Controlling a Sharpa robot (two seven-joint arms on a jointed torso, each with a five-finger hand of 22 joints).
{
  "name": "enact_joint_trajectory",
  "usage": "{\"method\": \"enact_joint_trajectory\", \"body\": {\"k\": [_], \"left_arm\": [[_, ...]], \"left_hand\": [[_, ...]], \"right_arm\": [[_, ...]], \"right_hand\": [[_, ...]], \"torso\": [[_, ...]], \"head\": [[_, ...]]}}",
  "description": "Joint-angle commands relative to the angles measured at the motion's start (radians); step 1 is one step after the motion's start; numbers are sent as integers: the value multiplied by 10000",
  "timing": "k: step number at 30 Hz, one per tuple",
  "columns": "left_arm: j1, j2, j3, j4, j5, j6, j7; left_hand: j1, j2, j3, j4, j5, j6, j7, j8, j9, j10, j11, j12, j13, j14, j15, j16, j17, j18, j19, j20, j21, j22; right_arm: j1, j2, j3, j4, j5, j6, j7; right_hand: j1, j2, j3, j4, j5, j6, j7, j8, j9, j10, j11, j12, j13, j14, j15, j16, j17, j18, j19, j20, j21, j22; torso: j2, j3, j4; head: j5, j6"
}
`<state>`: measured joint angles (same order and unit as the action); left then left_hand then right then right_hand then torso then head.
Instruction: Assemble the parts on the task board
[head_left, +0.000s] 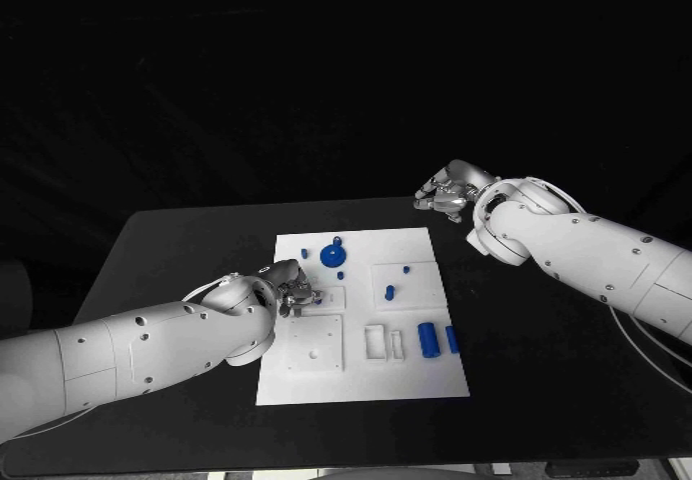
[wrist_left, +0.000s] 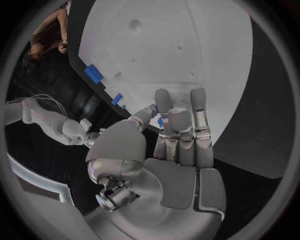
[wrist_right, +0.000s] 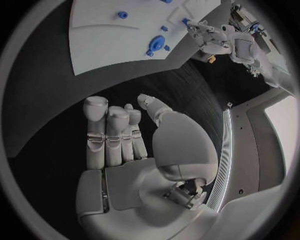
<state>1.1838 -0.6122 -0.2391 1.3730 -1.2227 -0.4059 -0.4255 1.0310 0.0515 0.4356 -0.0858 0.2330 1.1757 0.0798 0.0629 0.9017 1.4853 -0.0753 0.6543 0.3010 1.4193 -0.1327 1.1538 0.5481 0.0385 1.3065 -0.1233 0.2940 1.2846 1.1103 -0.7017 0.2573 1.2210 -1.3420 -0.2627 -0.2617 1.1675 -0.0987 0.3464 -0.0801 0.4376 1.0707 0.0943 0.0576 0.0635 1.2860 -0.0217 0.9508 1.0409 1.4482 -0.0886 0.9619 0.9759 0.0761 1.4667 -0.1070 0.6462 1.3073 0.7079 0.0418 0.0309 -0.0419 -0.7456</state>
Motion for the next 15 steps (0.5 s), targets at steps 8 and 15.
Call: {"method": "enact_joint_trajectory", "body": {"k": [8,15], "left_arm": [[-14,-4,-9,-18,-44,-562,352],[-15,79,-9,-133,-14,-405,334]], "left_hand": [[362,133,-4,241,-5,2332,-1357,31,-54,293,-251,10,-5,-44,-39,15,-70,-146,119,-26,-222,184],[372,136,0,236,-4,2331,-1358,33,-54,293,-253,5,-7,-46,-39,18,-71,-149,128,-29,-240,195]], "right_arm": [[-42,72,7,-64,29,121,10],[-48,105,7,-84,30,125,9]], "right_hand": [[-73,9,-30,40,64,16,5,45,-2,-78,12,-63,-10,-10,18,-60,-18,53,461,6,-68,750],[-61,5,-19,34,65,17,4,44,-2,-80,10,-66,-13,-6,18,-56,-14,51,465,6,-49,755]], "torso": [[-3,-6,9],[-2,-7,1]], "head": [[144,-73],[136,-65]]}}
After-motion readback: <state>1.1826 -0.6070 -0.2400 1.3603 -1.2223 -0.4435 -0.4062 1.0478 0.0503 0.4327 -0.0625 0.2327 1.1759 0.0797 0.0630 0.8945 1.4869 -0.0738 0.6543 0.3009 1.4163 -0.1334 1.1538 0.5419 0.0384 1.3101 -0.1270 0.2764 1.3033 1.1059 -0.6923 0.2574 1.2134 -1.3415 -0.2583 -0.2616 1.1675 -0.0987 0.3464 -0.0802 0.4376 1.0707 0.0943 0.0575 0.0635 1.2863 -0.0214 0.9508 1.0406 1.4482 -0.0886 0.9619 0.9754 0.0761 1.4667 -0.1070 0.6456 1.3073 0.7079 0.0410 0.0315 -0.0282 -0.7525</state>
